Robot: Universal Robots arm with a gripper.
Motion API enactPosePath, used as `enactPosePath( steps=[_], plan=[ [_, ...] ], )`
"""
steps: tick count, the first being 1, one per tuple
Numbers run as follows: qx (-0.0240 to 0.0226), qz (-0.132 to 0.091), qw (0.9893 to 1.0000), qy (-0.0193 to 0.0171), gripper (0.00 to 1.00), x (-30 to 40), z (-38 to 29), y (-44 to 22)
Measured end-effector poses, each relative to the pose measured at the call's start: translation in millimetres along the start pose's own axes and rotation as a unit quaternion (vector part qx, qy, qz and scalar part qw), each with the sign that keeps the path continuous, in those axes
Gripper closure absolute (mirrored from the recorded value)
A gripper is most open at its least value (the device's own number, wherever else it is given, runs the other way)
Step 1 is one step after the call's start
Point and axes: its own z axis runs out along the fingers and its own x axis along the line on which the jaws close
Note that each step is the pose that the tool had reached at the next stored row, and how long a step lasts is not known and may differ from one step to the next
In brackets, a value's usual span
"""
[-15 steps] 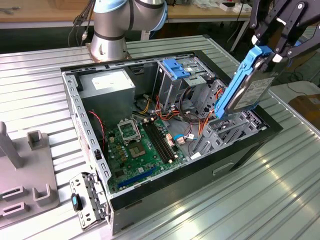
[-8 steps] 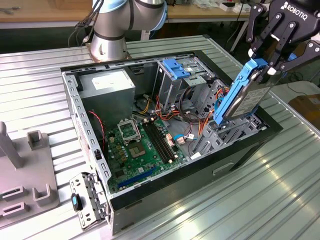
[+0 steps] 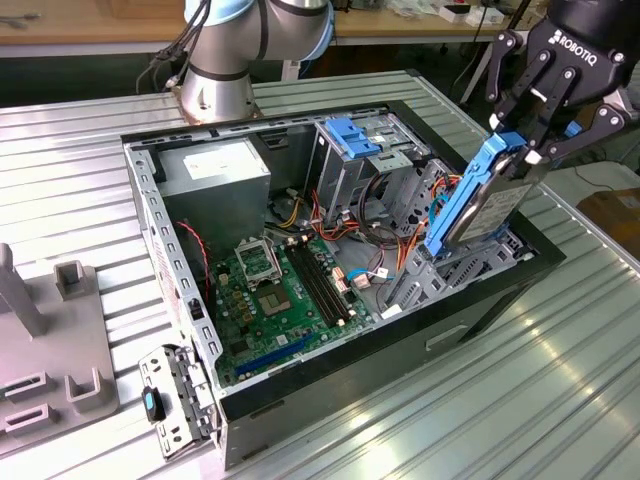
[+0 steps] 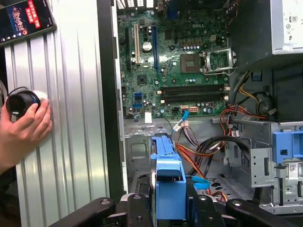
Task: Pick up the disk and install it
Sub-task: 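Insert the disk into the insertion slot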
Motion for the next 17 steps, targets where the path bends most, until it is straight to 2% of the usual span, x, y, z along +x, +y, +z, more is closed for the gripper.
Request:
enactPosePath(
  steps=[1,2,5,6,9,12,17],
  plan=[
    [0.0,0.0,1.0,-0.0001,0.63,-3.5,1.1,0.2],
    [0.0,0.0,1.0,0.0001,0.63,-3.8,2.0,0.2],
    [-0.0003,0.0,1.0,0.0002,0.63,-1.2,2.5,-0.1],
    [-0.0004,0.0,1.0,0.0002,0.63,-1.2,5.8,-0.4],
    [-0.0004,-0.001,1.0,0.0002,0.63,-1.7,6.6,-0.4],
    [-0.0004,-0.017,0.9998,0.0,0.63,-3.2,7.0,-0.3],
    [-0.0004,-0.018,0.9998,0.0,0.63,-2.7,9.9,-0.5]
  ],
)
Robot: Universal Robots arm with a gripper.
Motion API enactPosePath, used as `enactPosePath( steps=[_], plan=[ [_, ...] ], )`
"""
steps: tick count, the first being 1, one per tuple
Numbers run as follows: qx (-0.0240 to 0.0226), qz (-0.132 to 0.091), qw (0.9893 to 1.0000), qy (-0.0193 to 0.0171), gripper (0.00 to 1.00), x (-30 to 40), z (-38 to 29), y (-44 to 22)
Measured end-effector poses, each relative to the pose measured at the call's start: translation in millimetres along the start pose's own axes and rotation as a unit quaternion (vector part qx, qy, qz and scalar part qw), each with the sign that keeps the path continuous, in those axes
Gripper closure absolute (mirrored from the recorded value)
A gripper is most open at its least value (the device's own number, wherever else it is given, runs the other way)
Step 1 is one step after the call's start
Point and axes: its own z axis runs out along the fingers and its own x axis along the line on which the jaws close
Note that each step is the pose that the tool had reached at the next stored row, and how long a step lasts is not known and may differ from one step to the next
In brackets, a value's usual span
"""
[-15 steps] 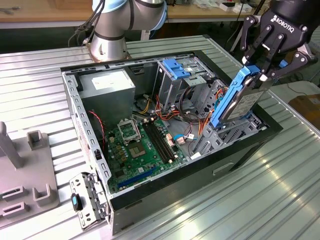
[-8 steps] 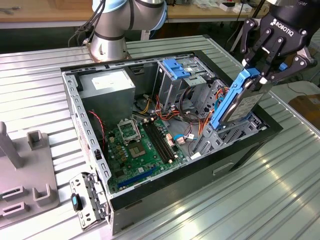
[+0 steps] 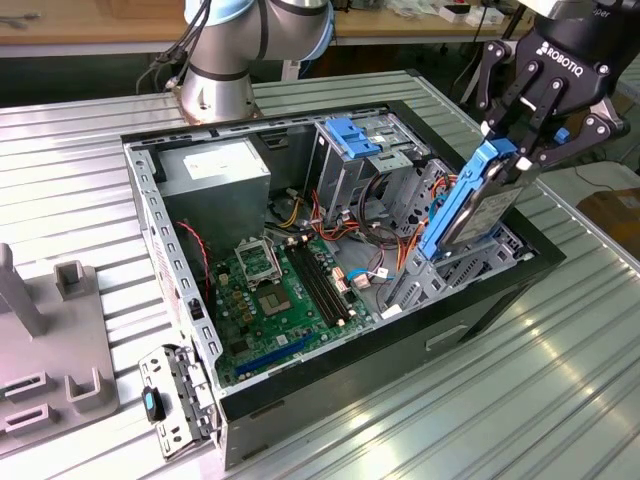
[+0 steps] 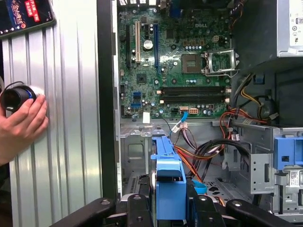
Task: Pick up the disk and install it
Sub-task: 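Insert the disk into the insertion slot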
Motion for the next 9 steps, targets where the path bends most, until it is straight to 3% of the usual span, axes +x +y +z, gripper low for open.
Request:
enactPosePath(
  steps=[5,9],
  plan=[
    [-0.0001,0.0,1.0,0.0003,0.63,0.2,3.6,-0.1],
    [-0.0001,0.0,1.0,0.0002,0.63,0.2,11.5,0.0]
  ],
)
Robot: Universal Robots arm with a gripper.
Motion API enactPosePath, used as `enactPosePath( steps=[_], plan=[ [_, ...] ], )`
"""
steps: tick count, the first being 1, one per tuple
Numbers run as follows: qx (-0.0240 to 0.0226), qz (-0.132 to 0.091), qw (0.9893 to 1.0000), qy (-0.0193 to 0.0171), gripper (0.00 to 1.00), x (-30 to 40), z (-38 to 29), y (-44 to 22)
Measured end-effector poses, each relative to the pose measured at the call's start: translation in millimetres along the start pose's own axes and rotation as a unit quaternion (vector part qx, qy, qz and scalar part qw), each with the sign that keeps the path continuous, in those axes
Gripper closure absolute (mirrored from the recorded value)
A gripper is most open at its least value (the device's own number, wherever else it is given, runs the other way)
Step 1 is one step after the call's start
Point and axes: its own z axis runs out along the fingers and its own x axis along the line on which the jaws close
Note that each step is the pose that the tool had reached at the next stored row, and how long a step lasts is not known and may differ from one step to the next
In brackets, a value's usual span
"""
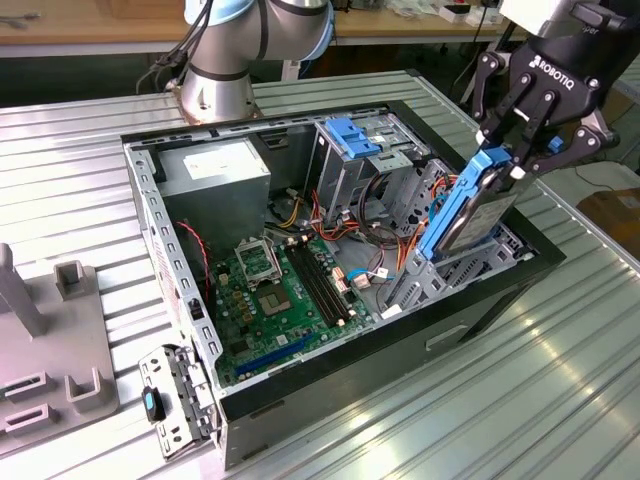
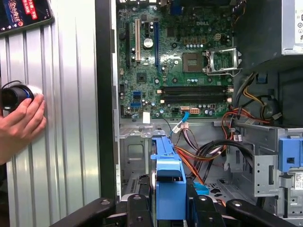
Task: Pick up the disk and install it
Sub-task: 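Insert the disk into the insertion slot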
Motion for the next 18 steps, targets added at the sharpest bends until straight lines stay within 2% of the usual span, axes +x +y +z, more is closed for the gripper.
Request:
enactPosePath(
  steps=[2,6,13,18],
  plan=[
    [0.0,0.0,1.0,0.0001,0.63,0.0,4.3,0.1],
    [0.0,0.0,1.0,0.0001,0.63,0.3,17.9,0.2],
    [0.0,0.0,1.0,0.0,0.63,0.3,21.1,-1.5],
    [0.0,0.0,1.0,0.0,0.63,0.3,35.6,-1.5]
  ],
)
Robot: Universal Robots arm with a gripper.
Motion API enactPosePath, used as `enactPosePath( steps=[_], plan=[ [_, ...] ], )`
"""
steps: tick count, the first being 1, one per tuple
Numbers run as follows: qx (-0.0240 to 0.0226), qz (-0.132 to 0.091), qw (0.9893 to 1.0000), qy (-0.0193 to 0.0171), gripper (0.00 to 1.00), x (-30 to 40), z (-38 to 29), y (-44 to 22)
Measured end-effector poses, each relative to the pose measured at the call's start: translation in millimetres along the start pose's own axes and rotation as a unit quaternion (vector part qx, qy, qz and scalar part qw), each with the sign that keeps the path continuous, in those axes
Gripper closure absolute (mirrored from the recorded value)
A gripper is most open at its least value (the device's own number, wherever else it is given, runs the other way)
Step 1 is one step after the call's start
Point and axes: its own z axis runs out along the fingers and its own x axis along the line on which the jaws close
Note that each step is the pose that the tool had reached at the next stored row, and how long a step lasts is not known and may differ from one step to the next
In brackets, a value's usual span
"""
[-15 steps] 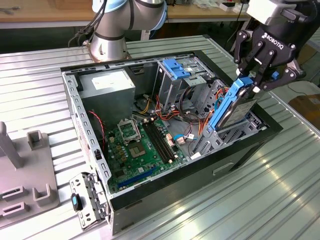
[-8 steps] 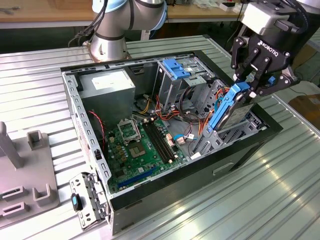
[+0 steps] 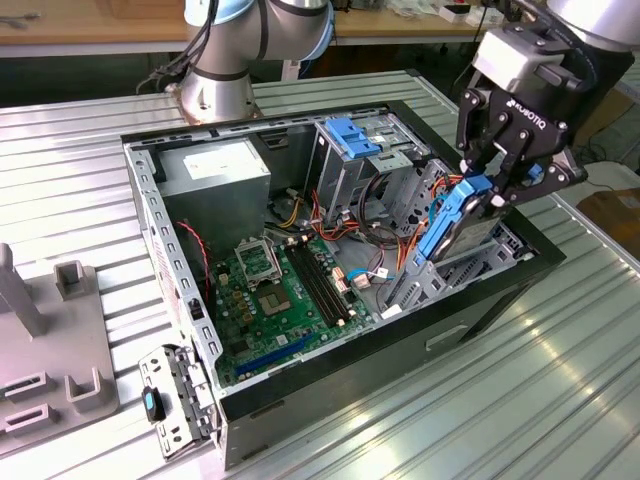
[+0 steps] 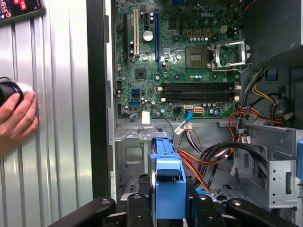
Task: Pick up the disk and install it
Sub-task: 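Insert the disk into the insertion slot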
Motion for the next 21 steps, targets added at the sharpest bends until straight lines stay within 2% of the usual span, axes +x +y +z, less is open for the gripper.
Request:
enactPosePath(
  steps=[5,9,11,18,20,21],
  plan=[
    [0.0,0.0,1.0,0.0001,0.63,0.1,11.8,0.1],
    [0.0,0.0,1.0,0.0,0.63,0.8,26.5,0.3],
    [0.0,0.0,1.0,0.0,0.63,1.0,30.6,0.3],
    [0.0,0.0,1.0,0.0001,0.62,1.0,31.7,0.3],
    [0.0,0.0,1.0,0.0,0.5,1.0,31.9,0.4],
    [0.0,0.0,1.0,0.0001,0.5,1.0,31.9,0.3]
  ],
)
